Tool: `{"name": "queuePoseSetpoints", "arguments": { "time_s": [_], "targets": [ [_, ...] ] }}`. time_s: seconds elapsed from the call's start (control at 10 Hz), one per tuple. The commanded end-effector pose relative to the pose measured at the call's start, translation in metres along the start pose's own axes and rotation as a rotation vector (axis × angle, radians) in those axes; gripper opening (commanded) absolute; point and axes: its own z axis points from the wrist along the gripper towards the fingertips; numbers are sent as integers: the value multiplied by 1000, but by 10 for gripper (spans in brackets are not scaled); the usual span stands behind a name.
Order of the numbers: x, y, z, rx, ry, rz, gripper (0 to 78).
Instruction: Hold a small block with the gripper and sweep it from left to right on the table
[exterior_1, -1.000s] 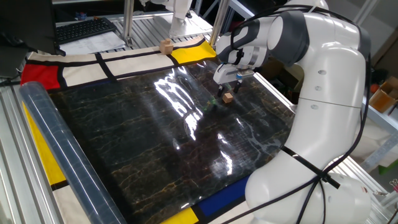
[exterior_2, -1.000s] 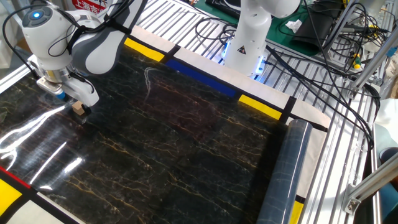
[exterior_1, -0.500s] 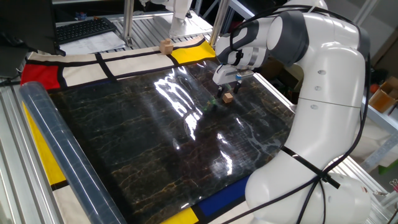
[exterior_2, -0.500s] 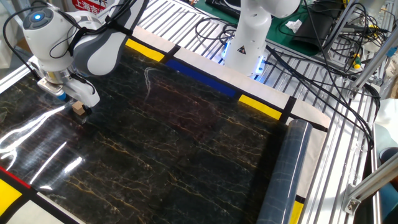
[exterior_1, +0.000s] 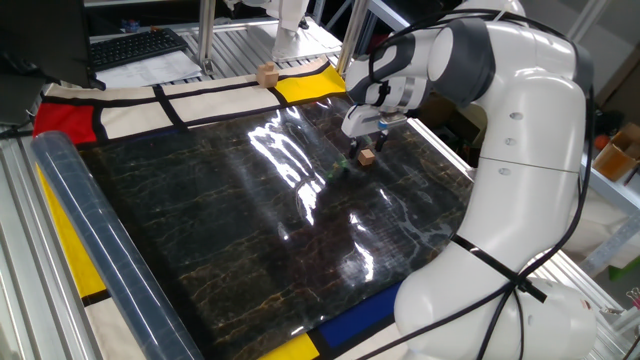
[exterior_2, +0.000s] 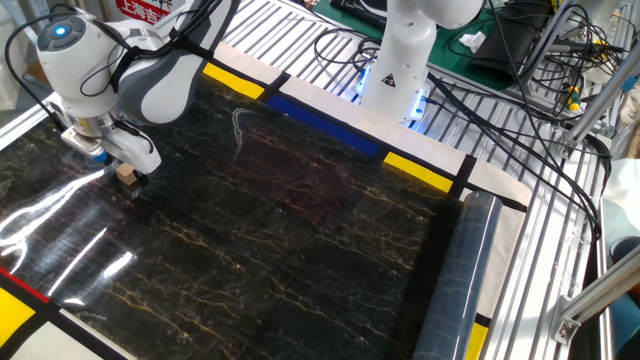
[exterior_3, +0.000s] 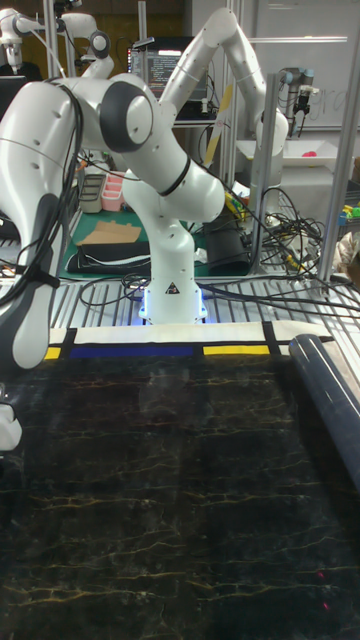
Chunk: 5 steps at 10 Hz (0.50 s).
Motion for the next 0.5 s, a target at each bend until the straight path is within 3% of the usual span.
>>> {"name": "queuePoseSetpoints", "arguments": {
  "time_s": [0.1, 0.5],
  "targets": [
    [0, 0, -1, 11, 22, -1, 775],
    [2, 1, 5, 15, 21, -2, 775]
  ]
}}
